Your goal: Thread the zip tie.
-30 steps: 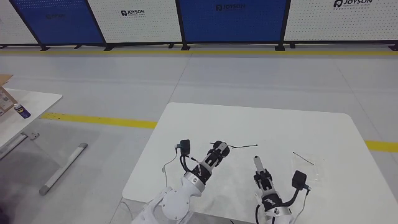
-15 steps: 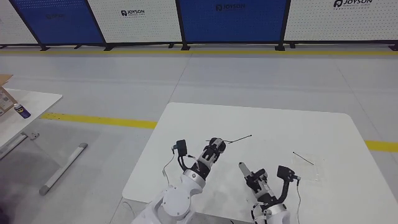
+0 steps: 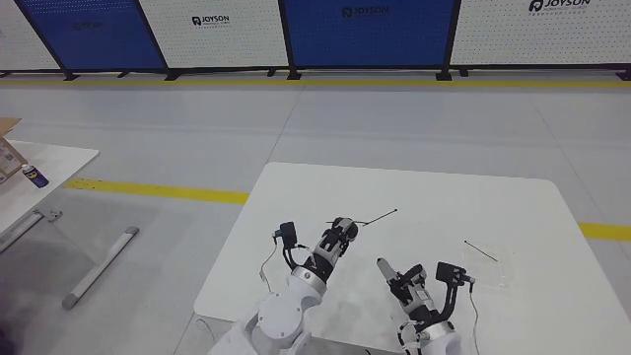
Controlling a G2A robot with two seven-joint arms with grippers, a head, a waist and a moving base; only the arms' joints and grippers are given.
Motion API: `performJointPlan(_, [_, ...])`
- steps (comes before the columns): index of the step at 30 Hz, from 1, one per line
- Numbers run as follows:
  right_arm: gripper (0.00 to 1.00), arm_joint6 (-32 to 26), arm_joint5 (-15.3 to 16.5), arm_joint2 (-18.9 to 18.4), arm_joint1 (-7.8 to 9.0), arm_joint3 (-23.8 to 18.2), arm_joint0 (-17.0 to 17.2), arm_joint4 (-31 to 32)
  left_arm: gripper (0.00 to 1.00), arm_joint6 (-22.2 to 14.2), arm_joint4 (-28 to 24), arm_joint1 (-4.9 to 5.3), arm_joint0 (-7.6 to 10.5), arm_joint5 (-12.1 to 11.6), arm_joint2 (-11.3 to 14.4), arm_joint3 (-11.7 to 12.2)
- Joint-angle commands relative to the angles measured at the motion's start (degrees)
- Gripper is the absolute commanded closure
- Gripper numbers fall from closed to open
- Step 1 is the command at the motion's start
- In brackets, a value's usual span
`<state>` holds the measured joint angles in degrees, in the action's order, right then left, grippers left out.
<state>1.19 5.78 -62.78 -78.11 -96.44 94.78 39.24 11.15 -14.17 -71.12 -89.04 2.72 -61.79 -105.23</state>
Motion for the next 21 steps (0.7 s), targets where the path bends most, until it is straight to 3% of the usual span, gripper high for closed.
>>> performJointPlan(1, [0.0, 1.1, 2.4, -0.1, 0.32, 0.2, -0.1, 4.6, 1.0, 0.4, -1.7, -0.19, 0.16, 0.8, 0.0, -0.3])
performJointPlan(4, [0.0, 2.4, 4.3, -0.4, 0.79, 0.9, 0.3, 10.2, 1.0, 0.4, -3.4, -0.32, -0.12, 1.4, -0.4, -1.2])
performJointPlan(8, [0.0, 3.6, 9.1, -1.2, 1.17, 1.8, 0.6, 9.9, 1.0, -2.4, -4.6, -0.16, -1.01, 2.2, -1.3, -2.5])
performJointPlan(15, [0.0, 3.6, 9.1, -1.2, 1.17, 1.8, 0.6, 9.9, 1.0, -2.4, -4.6, -0.16, -1.01, 2.2, -1.3, -2.5])
performJointPlan(17, [0.0, 2.6, 7.7, -1.2, 1.19, 2.0, 0.5, 10.5, 1.0, -2.6, -4.8, -0.18, -1.01, 2.2, -1.2, -2.4])
performJointPlan(21, [0.0, 4.1, 1.2, -1.0, 0.83, 0.9, 0.1, 10.9, 1.0, -3.8, -5.3, -0.29, -1.16, 2.4, -0.8, -2.7])
